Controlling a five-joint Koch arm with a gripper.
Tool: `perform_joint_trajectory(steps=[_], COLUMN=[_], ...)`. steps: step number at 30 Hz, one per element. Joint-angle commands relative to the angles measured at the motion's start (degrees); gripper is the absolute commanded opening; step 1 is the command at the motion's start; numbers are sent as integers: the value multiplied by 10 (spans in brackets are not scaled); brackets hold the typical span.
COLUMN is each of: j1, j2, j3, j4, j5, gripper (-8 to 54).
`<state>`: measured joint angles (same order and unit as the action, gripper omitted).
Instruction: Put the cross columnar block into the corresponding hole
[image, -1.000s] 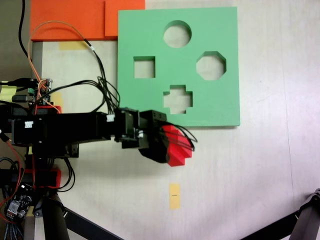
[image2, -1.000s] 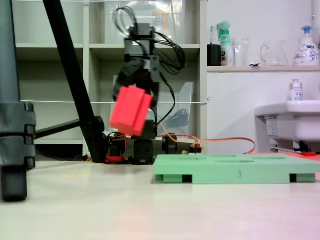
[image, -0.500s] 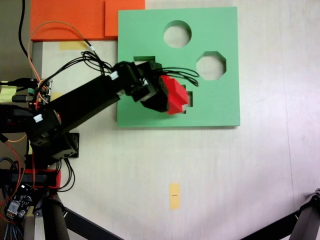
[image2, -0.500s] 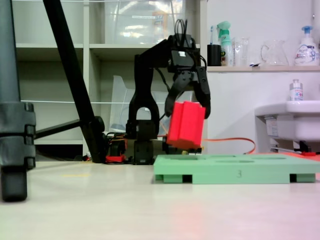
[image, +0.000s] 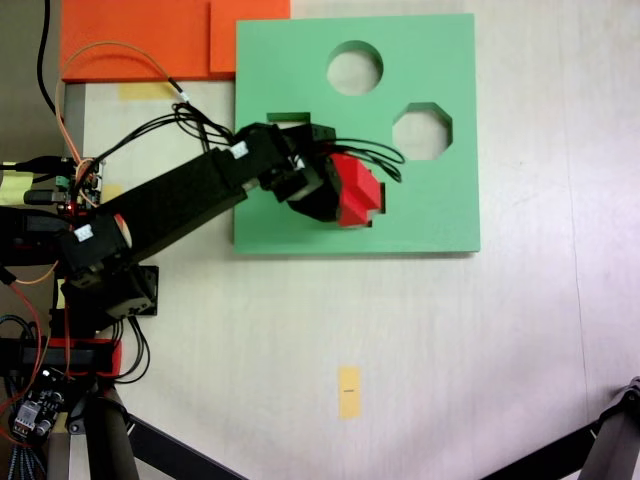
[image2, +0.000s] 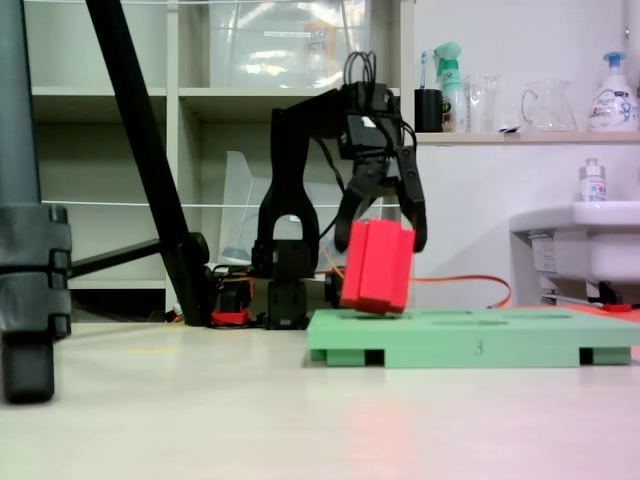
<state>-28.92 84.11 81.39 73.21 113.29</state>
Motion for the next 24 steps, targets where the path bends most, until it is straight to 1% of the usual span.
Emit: perform_joint_trajectory(steps=[1,24], j1=[-4,-4], j2=[13,4], j3=[-11,13], j4=[-32,-99], j5=[18,25], gripper=[91,91])
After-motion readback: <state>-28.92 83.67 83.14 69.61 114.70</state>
